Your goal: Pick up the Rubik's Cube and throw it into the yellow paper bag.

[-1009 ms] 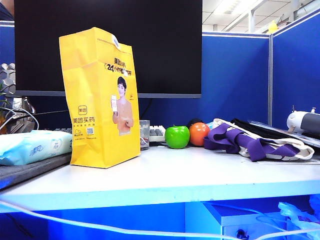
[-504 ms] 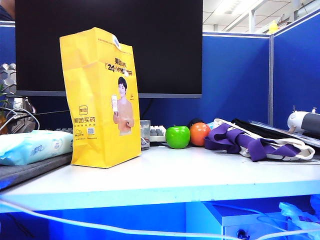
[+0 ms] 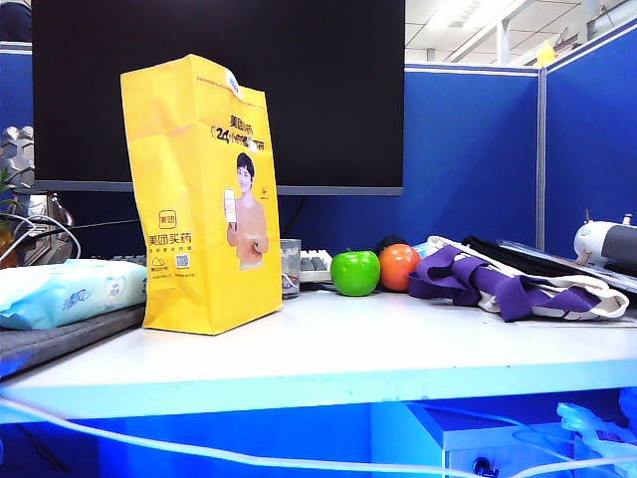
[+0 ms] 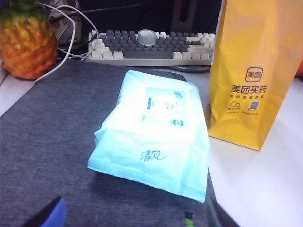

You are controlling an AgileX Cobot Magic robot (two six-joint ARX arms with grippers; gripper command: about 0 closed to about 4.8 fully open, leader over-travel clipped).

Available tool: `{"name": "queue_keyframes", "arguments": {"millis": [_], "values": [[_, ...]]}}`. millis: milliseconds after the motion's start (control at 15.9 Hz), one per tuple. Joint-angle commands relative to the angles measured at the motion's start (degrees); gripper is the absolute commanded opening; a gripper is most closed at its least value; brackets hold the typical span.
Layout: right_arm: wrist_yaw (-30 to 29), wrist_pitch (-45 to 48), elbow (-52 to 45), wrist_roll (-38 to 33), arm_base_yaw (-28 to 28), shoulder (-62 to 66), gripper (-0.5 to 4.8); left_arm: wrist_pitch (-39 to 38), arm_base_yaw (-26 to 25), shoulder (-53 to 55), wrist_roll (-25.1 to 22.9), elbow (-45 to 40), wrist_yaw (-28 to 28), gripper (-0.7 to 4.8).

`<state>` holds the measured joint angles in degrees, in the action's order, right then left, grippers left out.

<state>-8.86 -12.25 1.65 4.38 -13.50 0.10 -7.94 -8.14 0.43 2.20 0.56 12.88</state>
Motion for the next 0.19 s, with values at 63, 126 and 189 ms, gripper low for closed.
{"name": "queue_keyframes", "arguments": {"millis": [63,126,189], "values": [[-0.04,0.37,-0.17,0.13,-0.09,0.02,-0.01,0.28,0.0,-0.04,-0.04,0.04,0.2,3.94],[-0.04,0.37,-0.17,0.13,-0.09,0.02,-0.01,0.31,0.0,-0.04,-0.04,0.04,0.2,3.94],[-0.07,0.37,-0.17,0.13,-0.09,0.02,-0.01,0.31,0.0,-0.02,-0.04,0.04,0.2,3.94]]}}
